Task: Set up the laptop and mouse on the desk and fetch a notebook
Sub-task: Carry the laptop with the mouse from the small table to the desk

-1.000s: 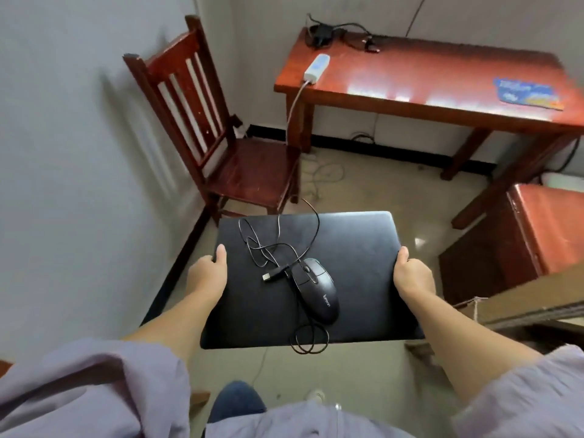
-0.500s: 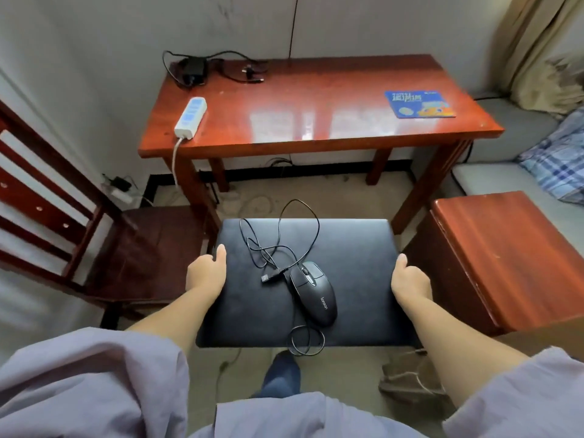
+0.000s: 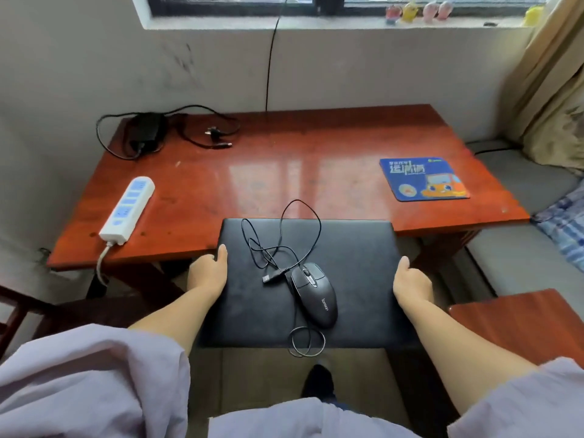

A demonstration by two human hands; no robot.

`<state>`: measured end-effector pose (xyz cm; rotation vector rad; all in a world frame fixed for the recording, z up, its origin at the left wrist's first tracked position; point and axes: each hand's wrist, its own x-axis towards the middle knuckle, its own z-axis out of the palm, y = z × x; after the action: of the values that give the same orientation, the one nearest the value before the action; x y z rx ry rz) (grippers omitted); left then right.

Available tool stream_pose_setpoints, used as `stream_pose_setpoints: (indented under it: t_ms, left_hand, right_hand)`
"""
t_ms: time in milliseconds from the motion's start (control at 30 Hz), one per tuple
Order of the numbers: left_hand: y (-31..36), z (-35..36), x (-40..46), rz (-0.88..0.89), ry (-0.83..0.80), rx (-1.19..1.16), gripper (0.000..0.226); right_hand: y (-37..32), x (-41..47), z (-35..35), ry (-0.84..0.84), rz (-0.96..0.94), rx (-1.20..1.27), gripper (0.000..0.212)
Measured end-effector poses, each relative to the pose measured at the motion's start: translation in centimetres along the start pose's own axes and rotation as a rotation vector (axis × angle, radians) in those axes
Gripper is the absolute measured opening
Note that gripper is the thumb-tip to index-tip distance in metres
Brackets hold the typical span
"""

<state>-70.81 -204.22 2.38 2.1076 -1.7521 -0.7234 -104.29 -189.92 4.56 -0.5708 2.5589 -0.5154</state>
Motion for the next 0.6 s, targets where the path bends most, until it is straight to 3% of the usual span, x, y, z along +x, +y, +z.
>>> stream_pose_setpoints:
  t_ms: [300,600]
  left_hand:
    - [8.0,3.4,12.1,-0.153,0.057,-0.048,0.059]
    - [13.9,5.6,25.9,-0.161,0.0,-0.009,0.057]
  right_hand:
    - [-12.3,15.5,-0.1,-0.059,-0.098,-0.091,0.07]
    - [-21.8,26.2,3.4,-0.05,-0.091,-0.132,0.072]
